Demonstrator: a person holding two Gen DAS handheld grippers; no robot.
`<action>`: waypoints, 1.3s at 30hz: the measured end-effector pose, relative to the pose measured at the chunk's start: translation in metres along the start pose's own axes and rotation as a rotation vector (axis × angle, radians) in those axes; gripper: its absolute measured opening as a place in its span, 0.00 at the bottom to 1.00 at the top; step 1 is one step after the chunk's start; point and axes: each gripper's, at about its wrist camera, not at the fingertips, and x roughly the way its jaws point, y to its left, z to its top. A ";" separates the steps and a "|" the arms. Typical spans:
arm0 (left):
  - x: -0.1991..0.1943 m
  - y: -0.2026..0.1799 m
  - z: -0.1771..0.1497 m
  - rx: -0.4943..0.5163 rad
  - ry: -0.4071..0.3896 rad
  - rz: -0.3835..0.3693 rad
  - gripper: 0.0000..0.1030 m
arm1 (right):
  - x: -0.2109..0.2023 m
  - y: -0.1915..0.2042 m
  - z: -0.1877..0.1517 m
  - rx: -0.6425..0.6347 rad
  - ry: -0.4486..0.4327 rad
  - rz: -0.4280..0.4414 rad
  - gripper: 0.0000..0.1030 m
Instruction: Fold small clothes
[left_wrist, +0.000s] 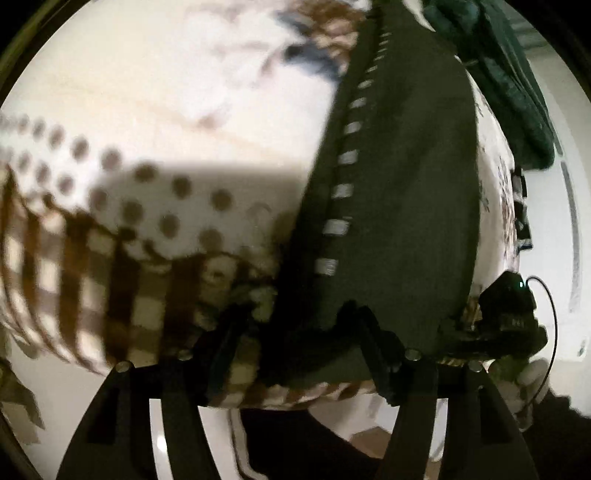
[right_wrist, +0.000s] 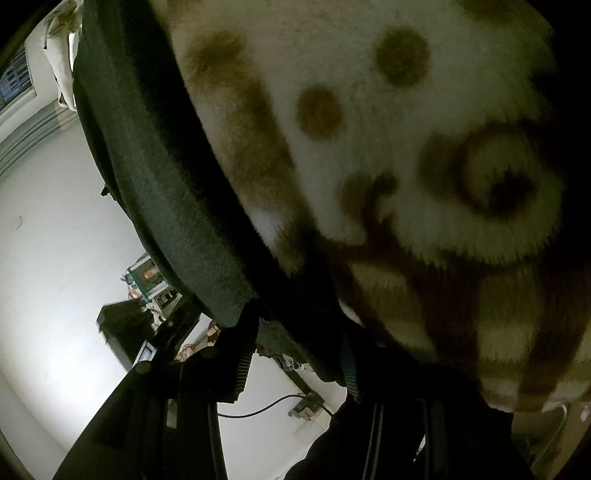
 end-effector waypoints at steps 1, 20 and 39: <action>0.004 0.001 0.002 -0.009 0.001 -0.005 0.63 | 0.000 0.001 0.000 0.000 0.001 -0.005 0.43; -0.046 -0.050 -0.003 -0.008 -0.060 -0.127 0.09 | -0.029 0.050 -0.029 -0.111 -0.078 0.041 0.12; -0.078 -0.129 0.190 0.042 -0.209 -0.298 0.09 | -0.166 0.206 0.100 -0.200 -0.361 0.128 0.12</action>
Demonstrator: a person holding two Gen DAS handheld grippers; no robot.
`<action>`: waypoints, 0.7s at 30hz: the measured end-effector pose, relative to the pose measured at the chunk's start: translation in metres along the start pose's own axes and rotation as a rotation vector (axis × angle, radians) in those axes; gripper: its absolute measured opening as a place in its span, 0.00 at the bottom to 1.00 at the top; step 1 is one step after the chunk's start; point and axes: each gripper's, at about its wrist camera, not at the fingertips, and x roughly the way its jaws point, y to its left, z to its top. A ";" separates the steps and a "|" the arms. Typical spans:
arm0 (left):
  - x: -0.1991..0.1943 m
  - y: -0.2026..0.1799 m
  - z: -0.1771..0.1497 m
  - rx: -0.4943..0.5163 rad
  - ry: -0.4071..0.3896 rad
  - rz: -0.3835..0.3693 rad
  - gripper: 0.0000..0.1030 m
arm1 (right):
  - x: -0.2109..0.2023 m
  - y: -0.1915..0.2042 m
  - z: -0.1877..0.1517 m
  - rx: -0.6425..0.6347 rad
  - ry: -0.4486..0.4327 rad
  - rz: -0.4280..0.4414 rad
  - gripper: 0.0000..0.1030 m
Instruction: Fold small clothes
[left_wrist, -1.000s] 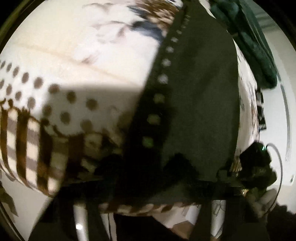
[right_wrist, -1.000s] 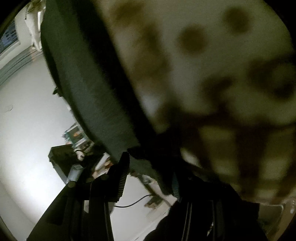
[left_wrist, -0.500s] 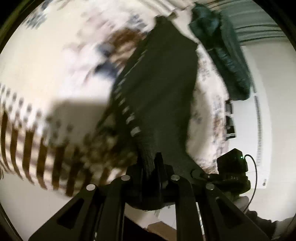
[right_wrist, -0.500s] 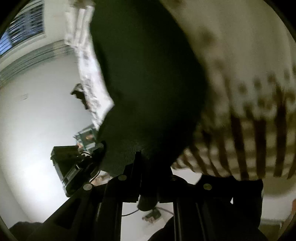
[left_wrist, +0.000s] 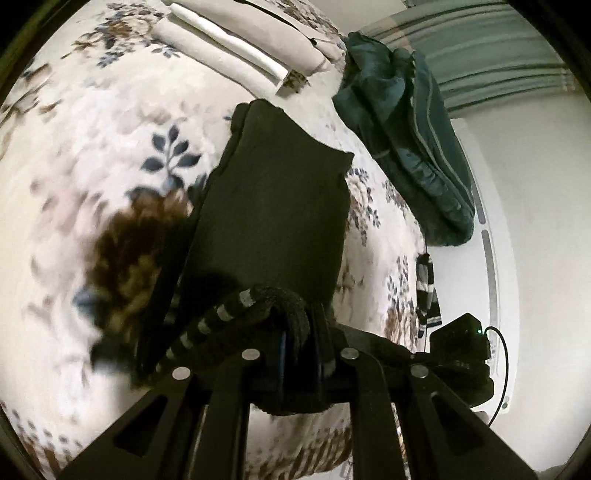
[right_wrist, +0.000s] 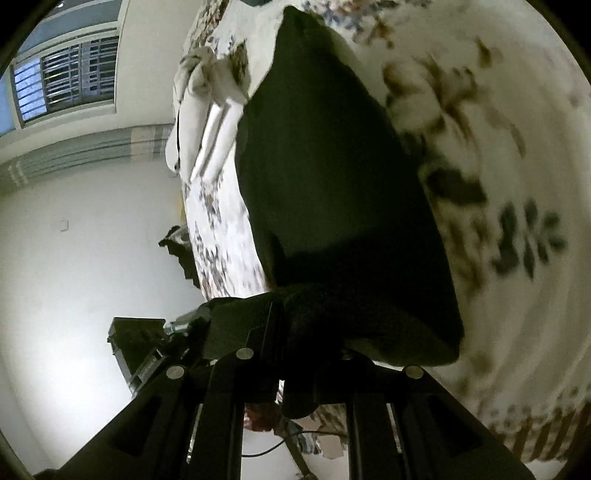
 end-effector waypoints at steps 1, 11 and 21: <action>0.001 0.000 0.010 -0.004 0.001 -0.006 0.09 | 0.013 0.003 0.007 0.009 -0.007 0.009 0.12; 0.058 -0.024 0.146 0.028 -0.057 -0.040 0.09 | 0.030 0.067 0.156 -0.019 -0.146 0.021 0.12; 0.128 0.004 0.237 0.030 -0.043 0.000 0.66 | 0.076 0.081 0.280 -0.030 -0.190 -0.102 0.64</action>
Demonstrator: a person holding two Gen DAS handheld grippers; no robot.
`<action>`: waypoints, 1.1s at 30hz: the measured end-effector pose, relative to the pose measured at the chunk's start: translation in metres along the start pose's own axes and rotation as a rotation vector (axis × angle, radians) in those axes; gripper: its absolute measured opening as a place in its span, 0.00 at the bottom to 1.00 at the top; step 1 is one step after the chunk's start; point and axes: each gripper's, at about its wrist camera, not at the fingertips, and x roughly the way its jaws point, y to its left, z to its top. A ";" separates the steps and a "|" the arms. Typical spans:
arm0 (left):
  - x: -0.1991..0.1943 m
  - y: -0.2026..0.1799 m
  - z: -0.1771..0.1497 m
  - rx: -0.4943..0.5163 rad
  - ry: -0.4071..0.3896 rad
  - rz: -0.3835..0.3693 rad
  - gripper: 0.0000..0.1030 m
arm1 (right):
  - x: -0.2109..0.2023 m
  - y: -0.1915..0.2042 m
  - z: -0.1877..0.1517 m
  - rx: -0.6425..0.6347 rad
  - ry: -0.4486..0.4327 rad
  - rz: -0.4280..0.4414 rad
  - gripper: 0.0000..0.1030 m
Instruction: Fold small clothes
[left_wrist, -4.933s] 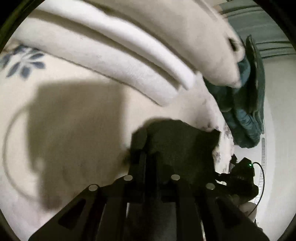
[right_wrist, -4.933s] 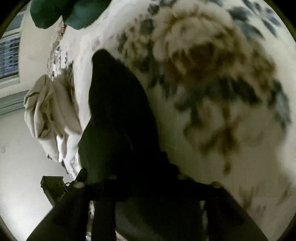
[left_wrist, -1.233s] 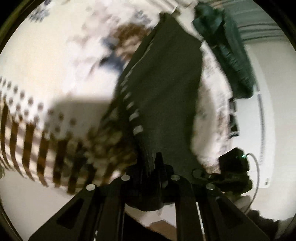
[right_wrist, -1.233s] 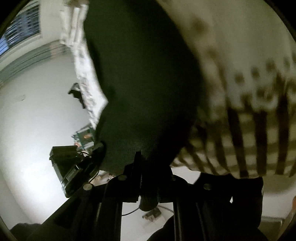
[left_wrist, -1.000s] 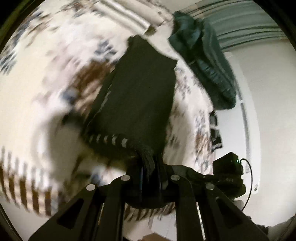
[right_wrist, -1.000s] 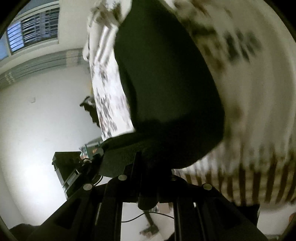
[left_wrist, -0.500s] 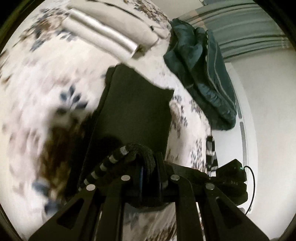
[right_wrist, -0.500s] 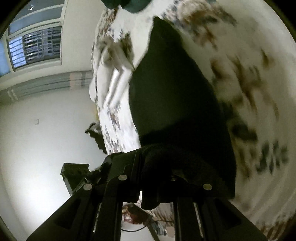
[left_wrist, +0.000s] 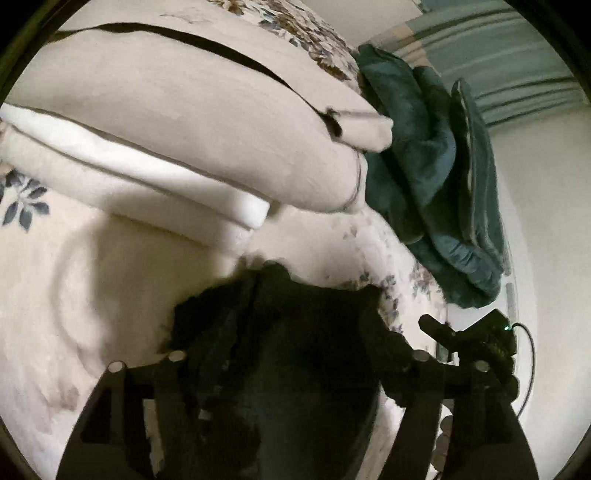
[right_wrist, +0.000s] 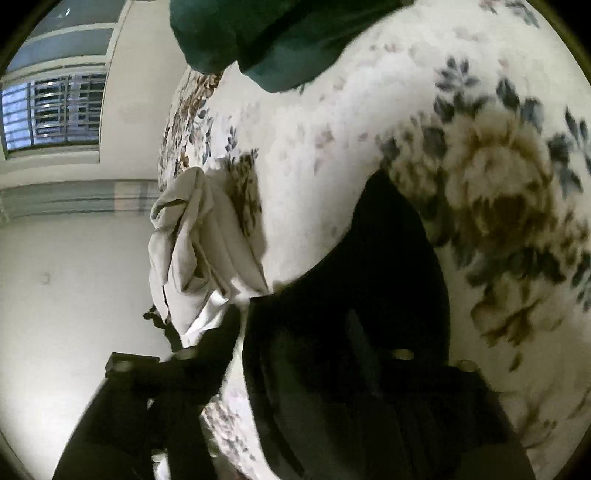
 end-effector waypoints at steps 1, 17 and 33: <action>-0.004 0.004 -0.001 -0.015 -0.007 -0.008 0.66 | -0.004 0.000 0.000 -0.013 -0.001 -0.017 0.64; -0.084 0.028 -0.217 -0.227 -0.060 0.051 0.67 | -0.058 -0.074 -0.027 -0.184 0.320 -0.209 0.79; 0.036 0.050 -0.247 -0.627 -0.400 -0.125 0.68 | 0.072 -0.071 0.030 -0.255 0.538 0.005 0.80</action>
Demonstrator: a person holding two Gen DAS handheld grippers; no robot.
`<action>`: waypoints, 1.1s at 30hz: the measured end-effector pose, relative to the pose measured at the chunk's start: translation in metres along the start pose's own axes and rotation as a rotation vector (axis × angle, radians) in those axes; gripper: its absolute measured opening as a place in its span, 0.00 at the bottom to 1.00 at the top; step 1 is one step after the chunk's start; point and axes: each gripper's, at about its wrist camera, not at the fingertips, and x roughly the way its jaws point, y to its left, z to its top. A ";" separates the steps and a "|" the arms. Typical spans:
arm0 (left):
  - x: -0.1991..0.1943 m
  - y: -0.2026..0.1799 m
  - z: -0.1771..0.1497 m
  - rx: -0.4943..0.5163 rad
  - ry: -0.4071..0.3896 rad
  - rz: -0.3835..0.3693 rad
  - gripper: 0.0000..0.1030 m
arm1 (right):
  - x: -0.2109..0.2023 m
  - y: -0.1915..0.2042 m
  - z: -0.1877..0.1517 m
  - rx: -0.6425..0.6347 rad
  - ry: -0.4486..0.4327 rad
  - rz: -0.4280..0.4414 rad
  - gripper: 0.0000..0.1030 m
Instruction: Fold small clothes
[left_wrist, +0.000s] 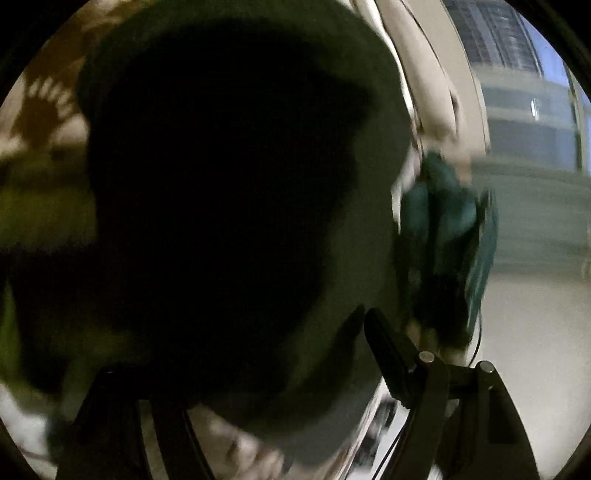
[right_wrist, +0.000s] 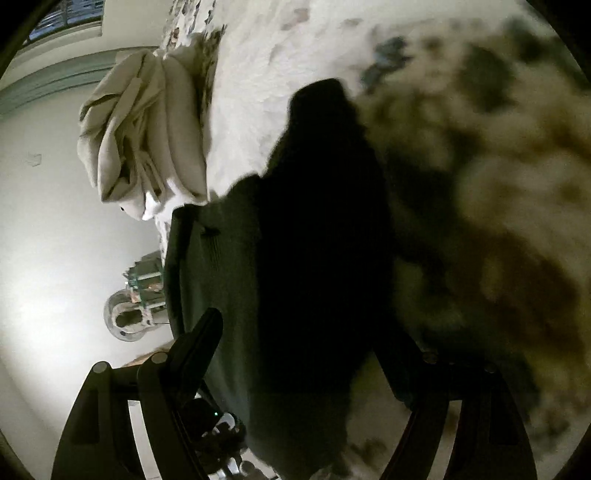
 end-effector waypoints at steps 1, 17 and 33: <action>0.001 -0.002 0.004 -0.020 -0.029 -0.004 0.68 | 0.005 0.000 0.003 -0.001 -0.005 -0.005 0.80; -0.048 -0.050 0.111 0.252 0.249 0.061 0.22 | -0.007 0.016 -0.221 0.227 -0.181 0.002 0.18; -0.101 -0.028 0.066 0.387 0.151 0.272 0.54 | -0.041 0.031 -0.290 0.164 0.005 -0.397 0.43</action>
